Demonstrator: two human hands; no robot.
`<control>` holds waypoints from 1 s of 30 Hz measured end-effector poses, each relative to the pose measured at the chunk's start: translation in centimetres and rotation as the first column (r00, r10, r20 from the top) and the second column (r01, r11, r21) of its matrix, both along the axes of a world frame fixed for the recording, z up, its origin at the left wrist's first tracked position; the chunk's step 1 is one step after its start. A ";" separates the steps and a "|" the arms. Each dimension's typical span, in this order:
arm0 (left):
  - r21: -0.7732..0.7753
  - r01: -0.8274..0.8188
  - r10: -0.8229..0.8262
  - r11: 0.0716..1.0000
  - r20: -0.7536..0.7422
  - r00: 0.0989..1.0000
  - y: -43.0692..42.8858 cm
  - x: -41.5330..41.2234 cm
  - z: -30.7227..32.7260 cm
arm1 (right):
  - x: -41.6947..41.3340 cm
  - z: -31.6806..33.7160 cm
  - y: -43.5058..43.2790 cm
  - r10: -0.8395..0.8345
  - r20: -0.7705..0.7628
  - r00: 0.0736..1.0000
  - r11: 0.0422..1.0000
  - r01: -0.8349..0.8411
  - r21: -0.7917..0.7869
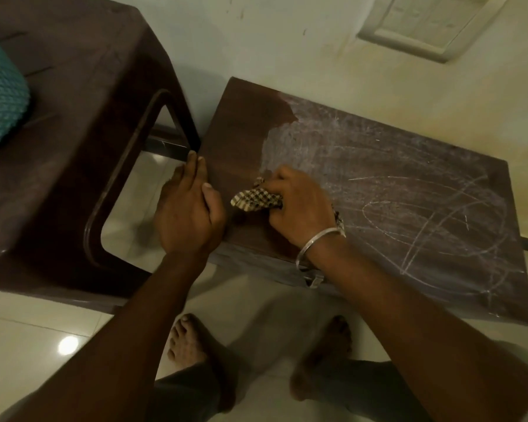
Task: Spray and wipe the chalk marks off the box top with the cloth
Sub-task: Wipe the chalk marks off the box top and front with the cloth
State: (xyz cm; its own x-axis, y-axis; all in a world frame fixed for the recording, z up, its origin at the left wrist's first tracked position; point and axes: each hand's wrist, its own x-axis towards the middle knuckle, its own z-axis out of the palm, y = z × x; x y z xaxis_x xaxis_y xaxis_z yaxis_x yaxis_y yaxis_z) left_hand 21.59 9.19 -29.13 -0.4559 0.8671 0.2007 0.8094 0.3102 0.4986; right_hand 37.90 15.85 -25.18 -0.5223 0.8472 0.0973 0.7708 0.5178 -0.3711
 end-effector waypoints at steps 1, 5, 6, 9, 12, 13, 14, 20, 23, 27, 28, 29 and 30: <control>-0.031 0.014 -0.015 0.999 -0.004 1.000 0.1 -0.1 0.1 | -0.6 0.1 1.1 -0.018 0.009 1.000 1.000 0.018 0.006; -0.092 0.054 -0.051 0.994 0.037 0.998 0.2 -0.5 0.6 | -2.1 0.7 3.0 -0.096 0.020 0.995 0.995 0.095 0.021; -0.094 0.058 -0.051 0.994 0.076 0.996 0.4 -0.7 0.8 | -1.8 0.7 2.4 -0.098 0.019 0.995 0.995 0.097 0.013; -0.096 0.136 -0.106 0.986 0.267 0.958 2.0 -2.1 1.0 | -0.3 0.3 0.3 -0.052 0.024 0.998 0.999 0.051 0.016; -0.128 0.236 -0.178 0.963 0.351 0.919 4.0 -3.2 1.2 | -0.8 0.4 2.3 -0.039 0.043 0.998 0.999 0.038 0.022; -0.148 0.251 -0.186 0.956 0.354 0.916 4.4 -3.4 1.2 | -1.3 0.5 3.4 -0.059 0.047 0.997 0.998 0.058 0.019; -0.167 0.262 -0.193 0.950 0.346 0.918 4.7 -3.4 1.2 | -1.8 0.6 4.3 -0.077 0.052 0.996 0.997 0.076 0.022; -0.182 0.281 -0.227 0.942 0.267 0.937 6.6 -3.3 1.0 | -1.2 -0.2 3.8 -0.050 0.004 0.999 0.997 0.049 0.052; -0.183 0.266 -0.212 0.946 0.271 0.939 7.8 -3.3 0.8 | -1.8 0.1 6.4 -0.045 0.005 0.999 0.998 0.044 0.045; -0.186 0.263 -0.204 0.947 0.286 0.936 8.5 -3.3 0.7 | -2.9 0.3 9.2 -0.149 0.018 0.989 0.986 0.147 0.078; -0.185 0.259 -0.199 0.948 0.291 0.936 8.8 -3.3 0.7 | -2.7 0.2 8.6 -0.156 0.003 0.988 0.985 0.155 0.071; -0.184 0.252 -0.191 0.950 0.295 0.936 8.9 -3.3 0.7 | -2.4 0.1 7.7 -0.146 -0.009 0.989 0.987 0.146 0.060; -0.181 0.245 -0.183 0.953 0.300 0.936 9.2 -3.3 0.8 | -2.0 0.0 6.7 -0.128 -0.012 0.992 0.990 0.129 0.059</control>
State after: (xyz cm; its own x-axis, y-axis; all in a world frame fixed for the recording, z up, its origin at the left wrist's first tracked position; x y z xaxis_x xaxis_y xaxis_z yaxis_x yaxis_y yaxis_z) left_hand 18.30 18.39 -28.34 -0.2653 0.9584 -0.1056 0.7074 0.2679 0.6541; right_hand 35.87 22.54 -25.20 -0.4083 0.8998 0.1535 0.8294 0.4359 -0.3493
